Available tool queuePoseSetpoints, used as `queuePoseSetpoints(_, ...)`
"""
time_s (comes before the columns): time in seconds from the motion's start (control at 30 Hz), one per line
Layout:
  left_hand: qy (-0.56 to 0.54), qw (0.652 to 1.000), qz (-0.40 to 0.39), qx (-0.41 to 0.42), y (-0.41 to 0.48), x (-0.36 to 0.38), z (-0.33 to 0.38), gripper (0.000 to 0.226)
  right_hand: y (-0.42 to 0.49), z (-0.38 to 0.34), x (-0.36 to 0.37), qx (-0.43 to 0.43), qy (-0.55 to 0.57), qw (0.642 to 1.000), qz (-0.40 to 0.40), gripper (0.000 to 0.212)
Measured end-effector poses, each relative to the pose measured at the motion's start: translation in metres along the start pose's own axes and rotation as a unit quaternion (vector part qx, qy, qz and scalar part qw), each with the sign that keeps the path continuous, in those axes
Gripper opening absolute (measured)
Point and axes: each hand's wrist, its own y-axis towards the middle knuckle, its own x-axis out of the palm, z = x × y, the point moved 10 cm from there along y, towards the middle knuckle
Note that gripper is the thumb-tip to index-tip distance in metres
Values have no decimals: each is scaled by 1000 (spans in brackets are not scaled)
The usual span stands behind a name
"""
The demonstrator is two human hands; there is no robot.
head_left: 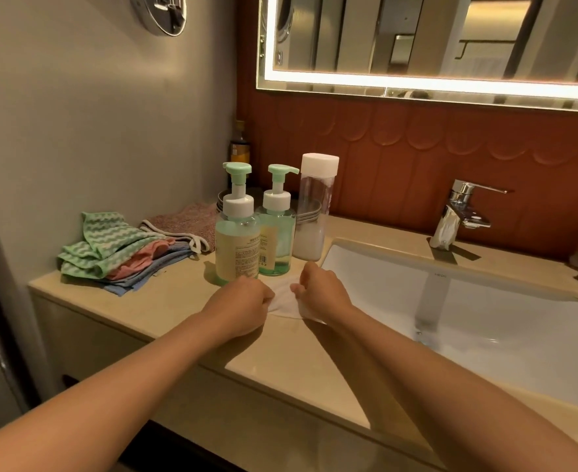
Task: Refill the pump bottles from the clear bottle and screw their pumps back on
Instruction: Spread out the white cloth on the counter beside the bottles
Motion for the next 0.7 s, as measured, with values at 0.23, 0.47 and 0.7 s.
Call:
queuePoseSetpoints(0.23, 44, 999, -27, 13, 27, 11, 18, 29, 30, 20, 3, 9, -45, 999, 8, 25)
queuePoseSetpoints(0.47, 66, 997, -26, -13, 59, 9, 18, 20, 64, 36, 5, 57, -22, 998, 6, 23)
queuePoseSetpoints(0.7, 98, 993, -45, -56, 89, 19, 10, 28, 95, 30, 13, 29, -63, 997, -27, 26)
